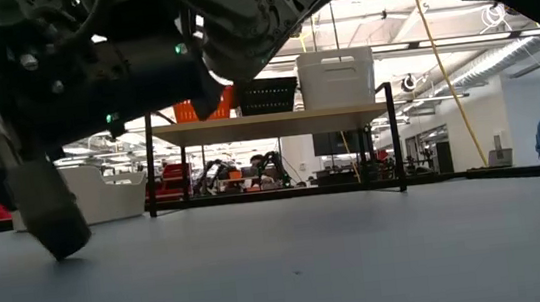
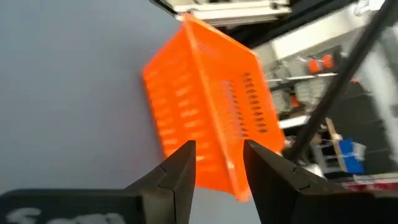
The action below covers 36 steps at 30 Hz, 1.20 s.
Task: Stack baskets on shelf by color
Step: Stack the orange bin on top of the other orange bin on the shelf
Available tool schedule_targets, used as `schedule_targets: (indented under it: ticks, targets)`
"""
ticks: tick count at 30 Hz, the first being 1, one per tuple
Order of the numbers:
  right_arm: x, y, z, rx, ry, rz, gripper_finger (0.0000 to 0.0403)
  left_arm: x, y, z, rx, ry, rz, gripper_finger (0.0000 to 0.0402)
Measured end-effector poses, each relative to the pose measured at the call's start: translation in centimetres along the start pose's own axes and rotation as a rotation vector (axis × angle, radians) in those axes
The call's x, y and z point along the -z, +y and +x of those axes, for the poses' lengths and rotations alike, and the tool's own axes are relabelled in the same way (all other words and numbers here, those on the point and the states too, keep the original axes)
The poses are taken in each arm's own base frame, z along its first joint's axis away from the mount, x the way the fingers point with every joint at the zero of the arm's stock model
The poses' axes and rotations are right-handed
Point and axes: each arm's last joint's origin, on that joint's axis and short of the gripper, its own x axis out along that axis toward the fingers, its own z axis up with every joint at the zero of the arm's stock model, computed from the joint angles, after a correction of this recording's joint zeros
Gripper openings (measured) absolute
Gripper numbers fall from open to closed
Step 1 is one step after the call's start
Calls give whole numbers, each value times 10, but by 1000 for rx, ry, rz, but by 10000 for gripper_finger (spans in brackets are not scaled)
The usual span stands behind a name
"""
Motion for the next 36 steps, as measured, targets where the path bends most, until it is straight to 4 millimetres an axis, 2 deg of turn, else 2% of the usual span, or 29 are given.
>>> schedule_targets:
  ticks: [9,16,20,25,28,33,36]
  targets:
    - [3,-1,-1,-1,7,58,130,0,0,0,1,0,-6,140]
    - [13,12,0,-105,63,85,124,0,0,0,1,0,-10,140]
    - [11,12,-1,-120,75,113,90,1,0,0,-2,7,1,140]
    - [7,16,0,-124,116,121,17,3,1,0,-7,21,21,140]
    - [7,18,0,-138,131,138,8,3,1,0,-7,21,29,140]
    - [3,18,-8,-233,197,334,5,3,1,0,-7,21,38,140]
    - [-15,7,-25,-322,285,502,3,3,1,-1,-6,19,46,140]
